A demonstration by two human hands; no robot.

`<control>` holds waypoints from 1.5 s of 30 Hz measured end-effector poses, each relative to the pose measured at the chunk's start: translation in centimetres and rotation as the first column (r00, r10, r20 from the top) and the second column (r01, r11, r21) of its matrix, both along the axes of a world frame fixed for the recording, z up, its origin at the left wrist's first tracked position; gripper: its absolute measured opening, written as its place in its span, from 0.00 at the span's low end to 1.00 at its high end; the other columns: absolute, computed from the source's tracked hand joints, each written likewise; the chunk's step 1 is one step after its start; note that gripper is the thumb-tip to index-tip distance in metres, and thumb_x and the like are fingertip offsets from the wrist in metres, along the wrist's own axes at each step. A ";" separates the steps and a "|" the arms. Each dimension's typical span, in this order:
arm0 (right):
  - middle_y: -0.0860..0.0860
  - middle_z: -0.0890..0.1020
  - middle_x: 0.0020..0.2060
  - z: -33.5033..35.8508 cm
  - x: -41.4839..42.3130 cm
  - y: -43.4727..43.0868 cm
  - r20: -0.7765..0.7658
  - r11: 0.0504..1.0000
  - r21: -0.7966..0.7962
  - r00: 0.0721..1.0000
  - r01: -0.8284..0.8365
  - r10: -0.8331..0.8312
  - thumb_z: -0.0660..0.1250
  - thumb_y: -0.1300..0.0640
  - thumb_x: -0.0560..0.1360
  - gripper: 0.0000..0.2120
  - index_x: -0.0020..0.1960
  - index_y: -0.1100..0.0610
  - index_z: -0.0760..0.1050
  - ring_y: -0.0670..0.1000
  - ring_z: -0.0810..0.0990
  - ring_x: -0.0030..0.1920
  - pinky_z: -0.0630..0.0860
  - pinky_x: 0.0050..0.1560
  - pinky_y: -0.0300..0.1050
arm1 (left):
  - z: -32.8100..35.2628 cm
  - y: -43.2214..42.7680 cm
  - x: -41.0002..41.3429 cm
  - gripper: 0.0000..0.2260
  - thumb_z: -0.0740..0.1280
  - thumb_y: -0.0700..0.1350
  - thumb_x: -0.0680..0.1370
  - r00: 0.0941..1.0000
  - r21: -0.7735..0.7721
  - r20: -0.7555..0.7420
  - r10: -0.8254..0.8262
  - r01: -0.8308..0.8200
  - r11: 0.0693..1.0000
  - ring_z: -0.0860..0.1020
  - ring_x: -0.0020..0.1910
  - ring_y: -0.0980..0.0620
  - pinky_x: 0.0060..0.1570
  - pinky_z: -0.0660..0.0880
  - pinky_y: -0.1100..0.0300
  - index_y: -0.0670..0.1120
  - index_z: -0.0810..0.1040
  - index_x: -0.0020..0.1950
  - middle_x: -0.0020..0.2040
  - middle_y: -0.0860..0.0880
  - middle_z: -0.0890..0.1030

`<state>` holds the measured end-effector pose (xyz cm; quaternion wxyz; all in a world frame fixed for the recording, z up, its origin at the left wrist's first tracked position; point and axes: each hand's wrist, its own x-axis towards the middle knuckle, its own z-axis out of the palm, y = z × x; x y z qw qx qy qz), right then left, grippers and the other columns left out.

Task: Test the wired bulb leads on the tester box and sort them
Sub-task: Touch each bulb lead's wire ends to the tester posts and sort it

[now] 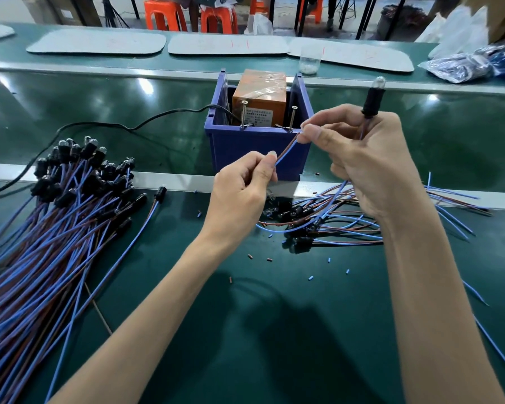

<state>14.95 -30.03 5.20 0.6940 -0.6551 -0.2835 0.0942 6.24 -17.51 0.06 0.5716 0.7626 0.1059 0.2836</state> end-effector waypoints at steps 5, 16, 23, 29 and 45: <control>0.52 0.81 0.35 -0.5 0.5 0.1 0.050 0.991 -0.131 0.999 0.016 -0.009 0.68 0.62 0.76 0.06 0.41 0.56 0.78 0.38 0.72 0.23 0.61 0.22 0.27 | 0.3 0.4 -0.1 0.16 0.60 0.48 0.81 1.000 -0.061 0.006 -0.030 0.030 0.998 0.59 0.24 0.58 0.26 0.57 0.65 0.47 0.70 0.33 0.23 0.57 0.62; 0.48 0.80 0.31 -0.6 0.4 0.4 0.135 0.975 -0.223 0.990 -0.020 0.051 0.71 0.61 0.74 0.05 0.40 0.54 0.79 0.38 0.73 0.23 0.66 0.26 0.27 | 0.6 0.5 -0.2 0.15 0.61 0.46 0.82 0.999 0.018 0.013 -0.031 0.031 0.999 0.58 0.23 0.58 0.25 0.56 0.66 0.47 0.70 0.34 0.22 0.57 0.62; 0.44 0.80 0.29 -0.6 0.3 0.6 0.214 0.954 -0.295 0.977 0.048 0.017 0.72 0.56 0.73 0.06 0.38 0.51 0.80 0.36 0.72 0.24 0.66 0.27 0.26 | 0.5 0.7 -0.3 0.16 0.61 0.47 0.82 1.000 0.042 -0.015 -0.027 0.028 0.999 0.58 0.23 0.58 0.25 0.56 0.66 0.47 0.70 0.34 0.22 0.57 0.62; 0.44 0.81 0.33 -0.8 0.2 0.9 0.316 0.895 -0.413 0.948 0.170 -0.034 0.70 0.55 0.75 0.10 0.35 0.47 0.76 0.46 0.79 0.41 0.72 0.47 0.39 | 0.5 0.8 -0.2 0.16 0.62 0.47 0.81 0.999 0.070 -0.032 -0.027 0.029 0.997 0.60 0.22 0.58 0.25 0.56 0.68 0.48 0.70 0.33 0.21 0.57 0.63; 0.41 0.76 0.26 -0.8 0.8 1.0 0.100 0.948 -0.274 0.985 0.160 -0.138 0.71 0.56 0.73 0.07 0.36 0.51 0.80 0.38 0.71 0.27 0.63 0.29 0.30 | 0.5 1.8 -0.1 0.16 0.60 0.52 0.79 0.996 -0.030 -0.090 -0.027 0.024 0.999 0.57 0.25 0.55 0.27 0.54 0.60 0.48 0.66 0.32 0.26 0.55 0.60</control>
